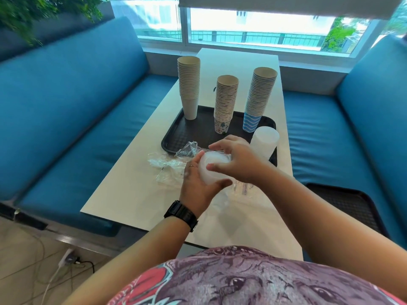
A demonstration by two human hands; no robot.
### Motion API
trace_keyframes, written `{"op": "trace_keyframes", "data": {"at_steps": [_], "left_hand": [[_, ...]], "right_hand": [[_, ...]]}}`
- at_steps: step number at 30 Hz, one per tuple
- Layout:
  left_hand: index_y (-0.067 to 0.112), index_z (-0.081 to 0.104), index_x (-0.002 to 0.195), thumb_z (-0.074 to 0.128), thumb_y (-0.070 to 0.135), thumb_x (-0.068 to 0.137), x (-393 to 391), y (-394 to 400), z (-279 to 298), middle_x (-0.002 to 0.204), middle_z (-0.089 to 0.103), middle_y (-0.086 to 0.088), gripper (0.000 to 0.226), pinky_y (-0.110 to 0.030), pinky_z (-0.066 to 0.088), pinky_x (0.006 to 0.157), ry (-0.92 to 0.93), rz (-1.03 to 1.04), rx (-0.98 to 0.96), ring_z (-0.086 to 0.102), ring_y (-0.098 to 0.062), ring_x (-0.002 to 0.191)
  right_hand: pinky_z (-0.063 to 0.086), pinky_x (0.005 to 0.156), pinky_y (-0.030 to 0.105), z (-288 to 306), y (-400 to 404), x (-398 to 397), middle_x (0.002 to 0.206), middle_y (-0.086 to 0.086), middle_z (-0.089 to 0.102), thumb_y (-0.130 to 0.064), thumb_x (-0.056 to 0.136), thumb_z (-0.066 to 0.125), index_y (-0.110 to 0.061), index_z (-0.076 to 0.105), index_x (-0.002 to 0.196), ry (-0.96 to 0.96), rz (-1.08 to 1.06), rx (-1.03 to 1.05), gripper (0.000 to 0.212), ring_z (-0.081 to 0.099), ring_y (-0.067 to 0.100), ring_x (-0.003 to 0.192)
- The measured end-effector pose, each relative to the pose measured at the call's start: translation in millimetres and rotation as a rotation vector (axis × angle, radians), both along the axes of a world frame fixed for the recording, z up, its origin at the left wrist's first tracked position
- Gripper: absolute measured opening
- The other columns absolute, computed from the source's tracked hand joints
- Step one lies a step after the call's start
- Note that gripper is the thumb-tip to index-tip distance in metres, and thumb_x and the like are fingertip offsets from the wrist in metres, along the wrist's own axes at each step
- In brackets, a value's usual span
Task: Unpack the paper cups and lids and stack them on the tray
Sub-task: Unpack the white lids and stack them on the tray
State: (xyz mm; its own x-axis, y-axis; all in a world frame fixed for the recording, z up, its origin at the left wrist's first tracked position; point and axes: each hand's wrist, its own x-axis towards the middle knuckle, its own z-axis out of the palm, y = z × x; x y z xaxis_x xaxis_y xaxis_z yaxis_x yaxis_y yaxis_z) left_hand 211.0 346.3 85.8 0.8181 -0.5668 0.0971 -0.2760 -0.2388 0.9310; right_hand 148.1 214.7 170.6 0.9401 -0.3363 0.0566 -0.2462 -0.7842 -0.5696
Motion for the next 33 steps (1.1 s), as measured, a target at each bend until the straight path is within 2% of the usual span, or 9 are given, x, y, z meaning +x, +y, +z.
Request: {"op": "trace_keyframes", "data": {"at_steps": [3,8,11,16,18,22,26,30,33], "left_hand": [[0.024,0.039,0.144,0.094,0.032,0.056,0,-2,-1,0.138,0.046,0.001,0.104,-0.037,0.046,0.106,-0.011,0.011,-0.004,0.046,-0.015,0.126],[0.021,0.041,0.142,0.095,0.03,0.055,1,-3,-2,0.136,0.048,0.0,0.103,-0.03,0.045,0.105,-0.046,0.0,0.024,0.047,-0.011,0.121],[0.023,0.042,0.141,0.095,0.031,0.057,1,-3,-2,0.134,0.045,0.005,0.1,-0.035,0.042,0.108,-0.006,0.014,0.003,0.046,-0.015,0.126],[0.026,0.04,0.141,0.092,0.035,0.061,3,-3,-2,0.136,0.042,0.007,0.096,-0.02,0.037,0.103,0.019,0.013,-0.013,0.042,-0.007,0.124],[0.028,0.04,0.141,0.091,0.041,0.06,3,-3,-2,0.139,0.043,0.005,0.096,-0.018,0.036,0.103,0.024,0.003,-0.011,0.041,-0.007,0.124],[0.041,0.036,0.133,0.084,0.065,0.047,3,-7,-6,0.138,0.044,0.004,0.102,-0.039,0.043,0.109,0.04,0.025,-0.021,0.046,-0.018,0.129],[0.034,0.038,0.138,0.092,0.045,0.057,5,-13,-8,0.134,0.041,0.007,0.098,-0.043,0.042,0.11,0.026,0.03,-0.007,0.044,-0.019,0.129],[0.025,0.04,0.142,0.092,0.04,0.06,7,-18,-11,0.133,0.041,0.008,0.099,-0.042,0.042,0.11,0.01,0.04,0.005,0.044,-0.019,0.129],[0.025,0.04,0.141,0.092,0.039,0.061,7,-22,-12,0.134,0.041,0.007,0.097,-0.04,0.042,0.11,0.009,0.043,0.01,0.043,-0.017,0.129]], "right_hand": [[0.036,0.106,0.038,5,4,1,0.128,-0.008,0.047,-0.059,0.072,0.074,-0.038,0.049,0.136,0.176,0.064,-0.074,0.073,0.036,0.015,0.126],[0.038,0.104,0.037,7,4,1,0.13,-0.008,0.047,-0.057,0.069,0.077,-0.04,0.044,0.138,0.206,0.076,-0.102,0.078,0.037,0.015,0.126],[0.04,0.105,0.037,8,0,0,0.127,-0.008,0.046,-0.052,0.068,0.081,-0.038,0.045,0.137,0.17,0.065,0.007,0.079,0.042,0.015,0.121],[0.046,0.101,0.033,6,-9,0,0.12,-0.007,0.041,-0.041,0.07,0.083,-0.045,0.042,0.136,0.031,0.041,0.204,0.078,0.049,0.005,0.101],[0.048,0.095,0.029,5,-14,0,0.122,-0.004,0.04,-0.039,0.071,0.083,-0.046,0.044,0.132,-0.022,0.017,0.245,0.072,0.051,0.009,0.102],[0.049,0.08,0.02,6,-32,-2,0.116,0.001,0.048,-0.039,0.07,0.084,-0.038,0.045,0.116,-0.125,-0.073,0.323,0.06,0.057,0.011,0.095],[0.043,0.067,0.018,-2,-64,-5,0.107,-0.001,0.05,-0.04,0.071,0.082,-0.03,0.042,0.107,-0.208,-0.285,0.27,0.055,0.054,0.009,0.088],[0.037,0.072,0.024,-16,-100,-7,0.113,0.0,0.045,-0.037,0.073,0.08,-0.023,0.047,0.1,-0.246,-0.463,0.138,0.046,0.046,0.019,0.103],[0.039,0.087,0.036,-30,-121,-11,0.115,0.003,0.052,-0.039,0.074,0.078,-0.02,0.05,0.093,-0.21,-0.531,0.045,0.039,0.046,0.025,0.112]]}}
